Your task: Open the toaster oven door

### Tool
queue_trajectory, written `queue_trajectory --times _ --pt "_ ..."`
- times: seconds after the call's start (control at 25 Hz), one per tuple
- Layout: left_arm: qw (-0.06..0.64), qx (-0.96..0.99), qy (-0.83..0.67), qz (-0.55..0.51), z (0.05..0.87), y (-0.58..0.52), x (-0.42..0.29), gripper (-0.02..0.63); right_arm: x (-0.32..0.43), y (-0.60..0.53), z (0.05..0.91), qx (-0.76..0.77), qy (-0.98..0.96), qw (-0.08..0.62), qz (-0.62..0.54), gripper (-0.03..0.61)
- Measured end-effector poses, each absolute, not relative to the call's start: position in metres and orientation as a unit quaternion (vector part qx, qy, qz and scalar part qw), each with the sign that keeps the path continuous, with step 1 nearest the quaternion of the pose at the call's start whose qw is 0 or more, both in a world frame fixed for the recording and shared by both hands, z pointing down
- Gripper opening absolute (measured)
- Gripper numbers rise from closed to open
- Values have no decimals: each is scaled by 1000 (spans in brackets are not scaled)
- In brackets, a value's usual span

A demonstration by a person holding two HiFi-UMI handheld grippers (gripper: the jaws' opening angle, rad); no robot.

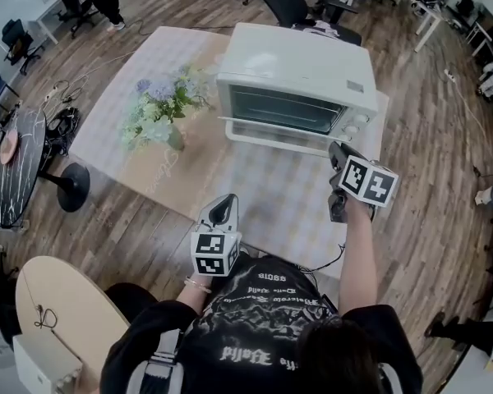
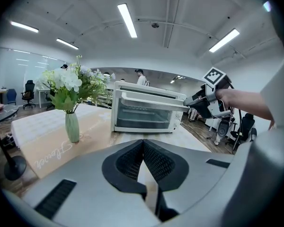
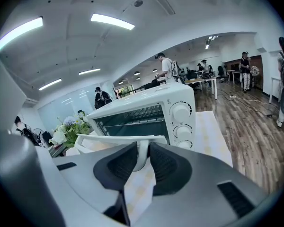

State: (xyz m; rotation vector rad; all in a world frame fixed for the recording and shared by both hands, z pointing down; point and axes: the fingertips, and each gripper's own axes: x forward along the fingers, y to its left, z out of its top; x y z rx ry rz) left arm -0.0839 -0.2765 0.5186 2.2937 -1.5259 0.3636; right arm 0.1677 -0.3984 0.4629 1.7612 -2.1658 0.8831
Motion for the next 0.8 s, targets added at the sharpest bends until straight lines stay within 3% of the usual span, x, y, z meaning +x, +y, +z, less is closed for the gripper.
queue_trajectory --times 0.8 --pt "190 786 -573 130 523 -277 -110 18 158 -336 522 616 -716 138 298 84"
